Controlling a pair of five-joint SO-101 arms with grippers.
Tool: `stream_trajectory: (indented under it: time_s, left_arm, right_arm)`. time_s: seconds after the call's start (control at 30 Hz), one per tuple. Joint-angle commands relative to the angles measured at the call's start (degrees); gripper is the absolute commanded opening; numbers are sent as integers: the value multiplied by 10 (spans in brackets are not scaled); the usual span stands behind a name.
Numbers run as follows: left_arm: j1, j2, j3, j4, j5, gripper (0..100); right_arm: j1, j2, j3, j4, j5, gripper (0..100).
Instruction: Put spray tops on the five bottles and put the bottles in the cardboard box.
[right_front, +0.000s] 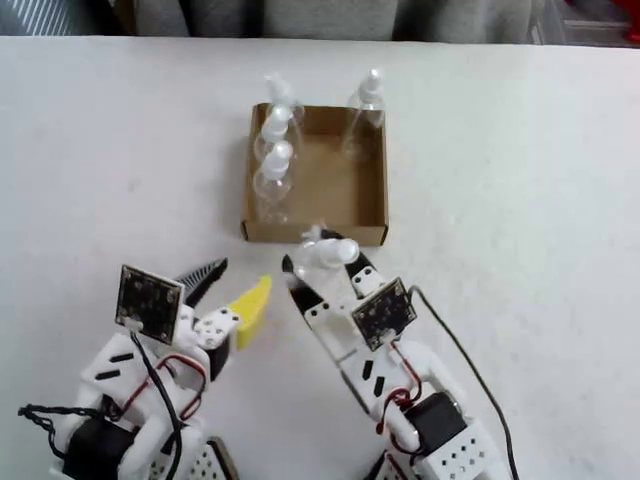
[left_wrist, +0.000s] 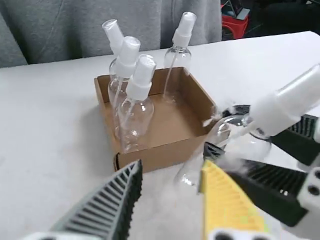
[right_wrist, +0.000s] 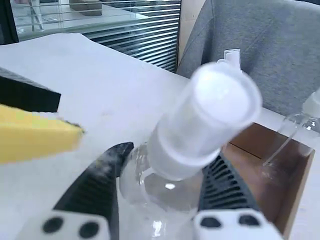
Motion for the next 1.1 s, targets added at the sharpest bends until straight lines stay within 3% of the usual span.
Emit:
stream_trajectory:
  time_s: [0.0, 0.1, 0.3, 0.57, 0.8, 1.07]
  left_arm:
    - [-30, 6, -24, -2, -3, 15]
    - [-52, 6, -12, 8, 1, 83]
    - [-132, 6, 85, -5, -4, 43]
    - [-231, 11, 262, -209, -3, 23]
    - [-250, 14, 263, -208, -3, 23]
    - [-249, 14, 263, -184, -4, 23]
  right_arm:
    - [29, -3, -26, 0, -33, 16]
    - [58, -7, -30, -4, -50, 16]
    - [93, -3, -43, -15, -55, 16]
    - [151, -2, -43, -98, -55, 16]
    - [151, 21, -84, -127, -55, 16]
    - [152, 240, -221, -130, -54, 16]
